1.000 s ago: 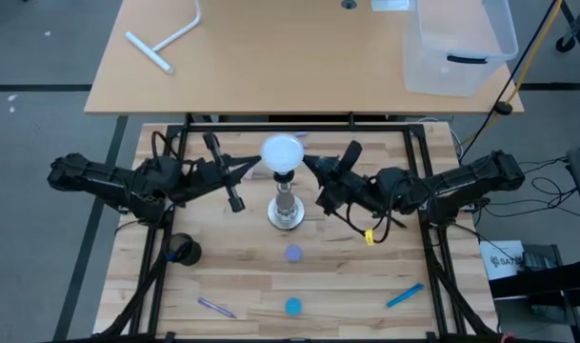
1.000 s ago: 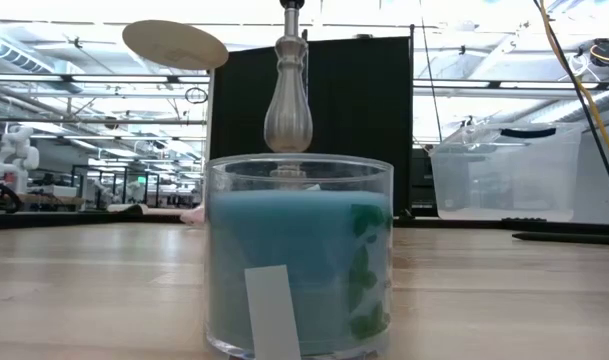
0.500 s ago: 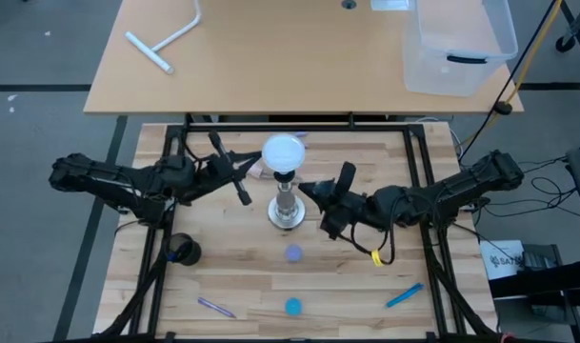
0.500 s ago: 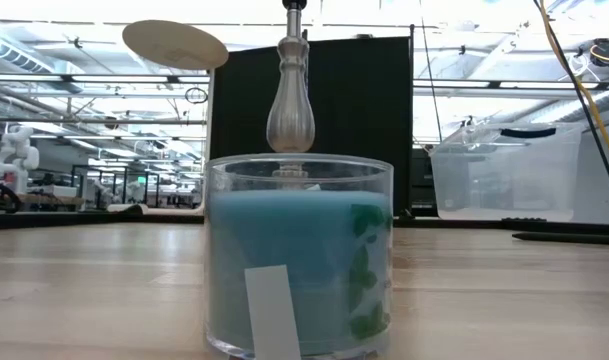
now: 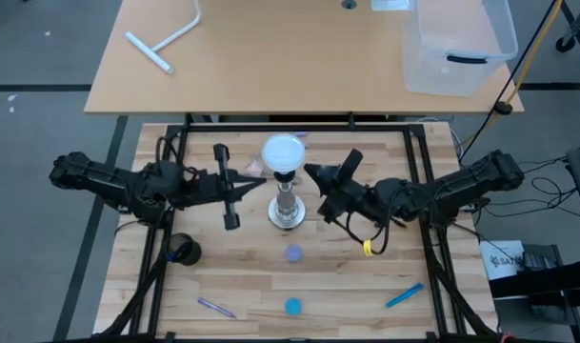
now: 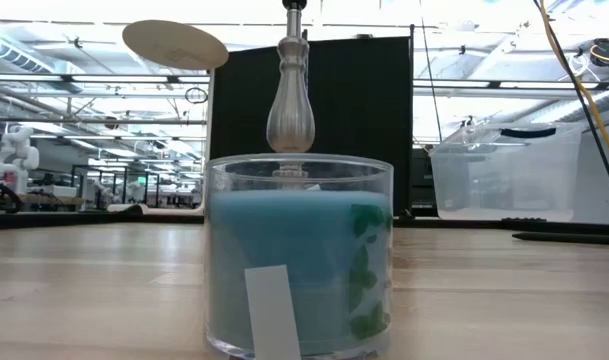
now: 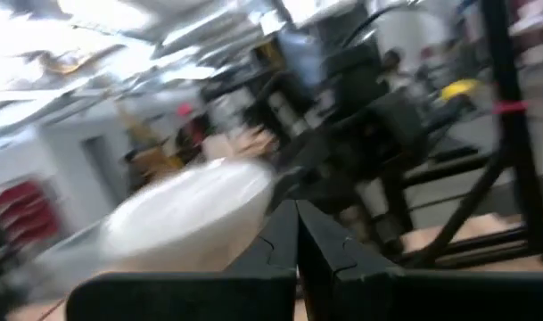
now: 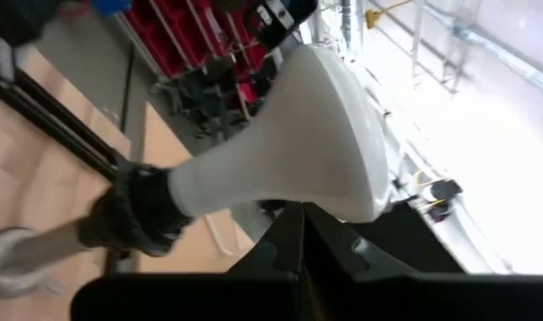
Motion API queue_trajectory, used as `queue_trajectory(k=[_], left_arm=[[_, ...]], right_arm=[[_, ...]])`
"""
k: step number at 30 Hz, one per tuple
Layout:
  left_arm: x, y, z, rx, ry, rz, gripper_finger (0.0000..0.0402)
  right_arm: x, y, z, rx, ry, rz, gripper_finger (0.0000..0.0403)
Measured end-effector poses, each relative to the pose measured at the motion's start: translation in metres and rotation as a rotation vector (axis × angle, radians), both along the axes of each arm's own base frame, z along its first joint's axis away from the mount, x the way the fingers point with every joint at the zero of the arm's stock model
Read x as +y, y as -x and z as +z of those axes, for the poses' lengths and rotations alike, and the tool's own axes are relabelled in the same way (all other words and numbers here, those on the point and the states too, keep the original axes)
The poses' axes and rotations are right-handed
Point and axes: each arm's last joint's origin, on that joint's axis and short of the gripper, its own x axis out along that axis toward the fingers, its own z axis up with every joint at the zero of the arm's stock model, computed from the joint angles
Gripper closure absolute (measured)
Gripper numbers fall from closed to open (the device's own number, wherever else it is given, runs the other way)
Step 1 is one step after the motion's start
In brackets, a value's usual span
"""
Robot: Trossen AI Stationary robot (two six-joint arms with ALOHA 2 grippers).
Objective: Screw lightbulb
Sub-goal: Insert the lightbulb into the silver lamp socket
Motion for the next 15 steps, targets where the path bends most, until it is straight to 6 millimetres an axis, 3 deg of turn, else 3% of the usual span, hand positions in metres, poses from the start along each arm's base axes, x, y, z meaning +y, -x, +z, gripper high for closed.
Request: queue_trajectory(k=[15], left_arm=[[0.012,-0.002,0.006,-0.074,0.021,0.044,0.0401]], right_arm=[[-0.029,-0.003,0.009,-0.014,0.116,-0.091,0.0403]])
